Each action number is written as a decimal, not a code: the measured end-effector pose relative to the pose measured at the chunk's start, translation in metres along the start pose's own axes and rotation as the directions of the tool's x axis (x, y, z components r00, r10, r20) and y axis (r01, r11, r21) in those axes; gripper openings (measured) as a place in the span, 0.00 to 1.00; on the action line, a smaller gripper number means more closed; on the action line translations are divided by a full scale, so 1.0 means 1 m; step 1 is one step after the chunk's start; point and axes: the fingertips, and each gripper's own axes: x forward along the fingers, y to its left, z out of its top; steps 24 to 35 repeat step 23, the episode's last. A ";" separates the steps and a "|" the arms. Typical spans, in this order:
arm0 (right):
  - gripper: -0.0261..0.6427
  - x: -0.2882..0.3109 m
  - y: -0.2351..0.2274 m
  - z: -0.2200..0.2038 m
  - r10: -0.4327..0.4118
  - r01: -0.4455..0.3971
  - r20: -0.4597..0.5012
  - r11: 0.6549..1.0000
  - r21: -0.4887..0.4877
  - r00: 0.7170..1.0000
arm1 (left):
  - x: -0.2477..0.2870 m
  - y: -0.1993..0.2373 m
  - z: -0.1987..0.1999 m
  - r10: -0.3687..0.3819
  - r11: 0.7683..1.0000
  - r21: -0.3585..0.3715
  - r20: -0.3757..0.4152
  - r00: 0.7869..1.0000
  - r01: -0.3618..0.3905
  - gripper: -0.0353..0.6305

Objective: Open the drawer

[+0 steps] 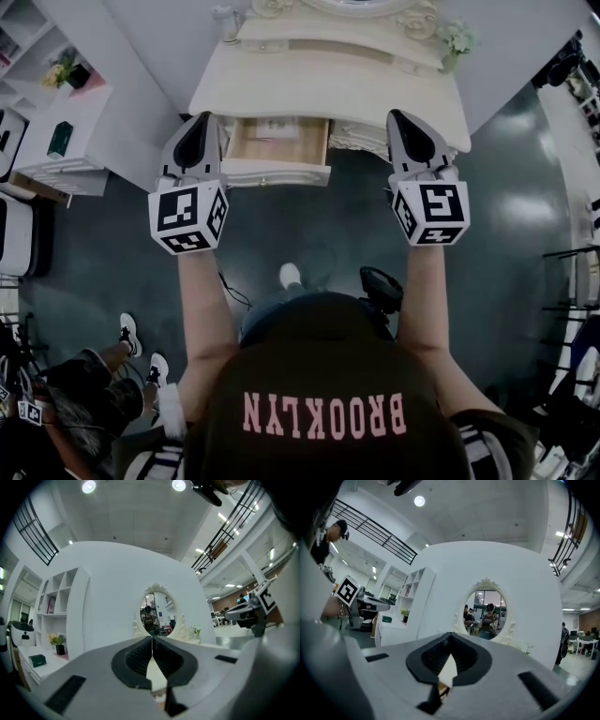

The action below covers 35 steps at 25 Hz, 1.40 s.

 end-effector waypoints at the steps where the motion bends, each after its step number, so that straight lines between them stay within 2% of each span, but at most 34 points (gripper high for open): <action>1: 0.03 -0.001 -0.001 0.001 -0.006 0.006 0.002 1.000 0.000 1.000 | -0.001 0.002 0.002 0.004 1.000 -0.007 0.005 1.000 -0.004 0.06; 11: 0.03 -0.007 -0.003 0.011 -0.030 0.029 0.048 0.999 0.029 0.998 | -0.010 0.011 0.009 0.017 0.999 -0.032 0.037 0.999 -0.016 0.06; 23: 0.03 -0.007 0.004 0.017 -0.022 0.019 0.070 0.999 0.047 0.997 | -0.016 0.009 0.023 0.003 1.000 -0.009 0.072 0.997 -0.003 0.06; 35: 0.03 -0.007 0.004 0.017 -0.022 0.019 0.070 0.999 0.047 0.997 | -0.016 0.009 0.023 0.003 1.000 -0.009 0.072 0.997 -0.003 0.06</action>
